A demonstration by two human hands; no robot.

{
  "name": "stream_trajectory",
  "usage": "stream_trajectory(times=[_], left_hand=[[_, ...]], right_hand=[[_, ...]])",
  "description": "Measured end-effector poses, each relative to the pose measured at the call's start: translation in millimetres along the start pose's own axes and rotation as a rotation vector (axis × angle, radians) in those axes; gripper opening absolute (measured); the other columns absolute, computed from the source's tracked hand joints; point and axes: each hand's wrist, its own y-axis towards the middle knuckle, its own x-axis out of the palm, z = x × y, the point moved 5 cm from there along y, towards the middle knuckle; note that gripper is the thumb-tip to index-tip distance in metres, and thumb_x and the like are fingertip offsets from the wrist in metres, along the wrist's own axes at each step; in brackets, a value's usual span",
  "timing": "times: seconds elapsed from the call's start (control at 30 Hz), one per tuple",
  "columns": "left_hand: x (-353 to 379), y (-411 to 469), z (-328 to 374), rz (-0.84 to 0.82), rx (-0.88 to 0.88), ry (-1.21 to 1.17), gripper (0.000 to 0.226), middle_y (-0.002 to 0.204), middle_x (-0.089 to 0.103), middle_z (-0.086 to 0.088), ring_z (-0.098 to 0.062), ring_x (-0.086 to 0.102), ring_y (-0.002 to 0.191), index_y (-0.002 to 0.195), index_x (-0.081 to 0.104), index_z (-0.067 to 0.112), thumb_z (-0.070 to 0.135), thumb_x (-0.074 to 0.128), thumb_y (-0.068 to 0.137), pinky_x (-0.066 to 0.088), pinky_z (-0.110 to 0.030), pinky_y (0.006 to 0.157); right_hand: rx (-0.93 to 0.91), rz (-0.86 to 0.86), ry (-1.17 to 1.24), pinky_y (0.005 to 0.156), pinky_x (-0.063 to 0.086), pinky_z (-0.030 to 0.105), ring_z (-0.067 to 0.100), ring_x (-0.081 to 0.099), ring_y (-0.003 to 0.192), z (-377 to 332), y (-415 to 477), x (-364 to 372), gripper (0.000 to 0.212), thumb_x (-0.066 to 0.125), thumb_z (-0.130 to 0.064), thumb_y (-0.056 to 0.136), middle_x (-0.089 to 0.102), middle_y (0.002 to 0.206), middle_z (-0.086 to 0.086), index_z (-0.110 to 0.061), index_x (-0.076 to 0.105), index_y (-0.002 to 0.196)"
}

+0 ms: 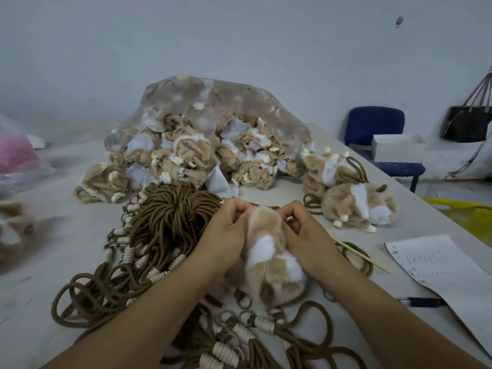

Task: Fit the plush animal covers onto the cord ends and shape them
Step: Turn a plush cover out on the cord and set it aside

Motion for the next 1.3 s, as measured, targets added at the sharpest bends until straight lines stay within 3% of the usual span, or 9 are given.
stream_trajectory(times=[0.17, 0.4, 0.53, 0.67, 0.8, 0.93, 1.07, 1.17, 1.3], left_hand=[[1, -1, 4, -0.14, -0.076, -0.089, 0.01, 0.086, 0.064, -0.007, -0.021, 0.057, 0.08, 0.091, 0.065, 0.018, 0.019, 0.057, 0.097, 0.046, -0.038, 0.074], [4, -4, 10, -0.197, 0.079, 0.07, 0.041, 0.09, 0.066, 0.009, -0.004, 0.063, 0.084, 0.127, 0.05, 0.037, 0.017, 0.062, 0.093, 0.051, -0.018, 0.078], [-1, -3, 9, -0.077, 0.114, 0.084, 0.023, 0.104, 0.068, 0.013, -0.002, 0.064, 0.095, 0.112, 0.063, 0.039, 0.028, 0.066, 0.091, 0.054, -0.024, 0.083], [0, -6, 8, -0.064, 0.125, -0.025, 0.019, 0.1, 0.072, 0.017, -0.002, 0.067, 0.094, 0.103, 0.071, 0.041, 0.026, 0.066, 0.092, 0.053, -0.016, 0.073], [2, -7, 10, -0.062, 0.168, -0.014, 0.025, 0.105, 0.071, 0.017, 0.0, 0.066, 0.099, 0.105, 0.065, 0.05, 0.033, 0.067, 0.087, 0.053, -0.023, 0.082], [8, -8, 9, -0.185, 0.165, 0.103, 0.053, 0.121, 0.064, 0.014, -0.001, 0.058, 0.115, 0.12, 0.061, 0.042, 0.059, 0.068, 0.07, 0.049, -0.031, 0.098], [8, -5, 3, -0.176, 0.102, 0.208, 0.035, 0.107, 0.066, 0.017, 0.003, 0.061, 0.1, 0.106, 0.062, 0.043, 0.046, 0.067, 0.072, 0.051, -0.02, 0.084], [5, -5, 0, -0.12, 0.078, 0.178, 0.021, 0.083, 0.066, 0.013, -0.004, 0.06, 0.076, 0.085, 0.066, 0.032, 0.037, 0.06, 0.066, 0.05, -0.027, 0.071], [3, -6, 8, -0.016, 0.222, 0.228, 0.011, 0.101, 0.053, 0.009, 0.005, 0.053, 0.085, 0.075, 0.058, 0.026, 0.022, 0.068, 0.074, 0.039, -0.005, 0.071]], right_hand=[[0.025, 0.036, 0.046, 0.049, 0.04, 0.017, 0.004, 0.05, 0.057, 2, 0, 1, 0.024, 0.055, -0.018, 0.094, 0.056, 0.059, -0.015, -0.031, 0.049, 0.076], [0.012, 0.098, 0.23, 0.051, 0.045, 0.015, 0.0, 0.055, 0.059, -2, 0, -5, 0.014, 0.056, -0.005, 0.091, 0.061, 0.064, -0.013, -0.016, 0.053, 0.083], [-0.047, 0.156, 0.191, 0.055, 0.047, 0.016, 0.002, 0.058, 0.065, -9, 1, -11, 0.018, 0.057, -0.019, 0.093, 0.063, 0.071, -0.012, -0.03, 0.056, 0.079], [-0.133, 0.135, 0.101, 0.06, 0.046, 0.011, -0.003, 0.057, 0.07, -15, -1, -10, 0.014, 0.06, -0.021, 0.093, 0.061, 0.077, -0.017, -0.03, 0.055, 0.083], [-0.212, 0.16, 0.031, 0.059, 0.042, 0.005, -0.008, 0.055, 0.069, -21, -4, -10, 0.009, 0.061, -0.018, 0.091, 0.059, 0.086, -0.01, -0.022, 0.054, 0.088], [-0.177, 0.136, 0.015, 0.058, 0.048, 0.014, -0.005, 0.059, 0.073, -16, -4, -13, 0.018, 0.066, -0.009, 0.087, 0.057, 0.093, -0.004, -0.021, 0.053, 0.089], [-0.254, 0.145, -0.155, 0.065, 0.051, 0.022, 0.004, 0.059, 0.081, -15, -4, -9, 0.016, 0.063, -0.01, 0.09, 0.055, 0.095, -0.006, -0.022, 0.053, 0.089], [-0.414, 0.188, -0.339, 0.071, 0.049, 0.029, 0.014, 0.055, 0.083, -22, -3, -4, 0.009, 0.059, -0.006, 0.092, 0.054, 0.094, 0.0, -0.014, 0.054, 0.089], [-0.481, 0.223, -0.399, 0.07, 0.043, 0.016, 0.006, 0.048, 0.083, -20, -2, -4, 0.018, 0.064, 0.003, 0.084, 0.051, 0.095, 0.003, -0.011, 0.053, 0.086]])
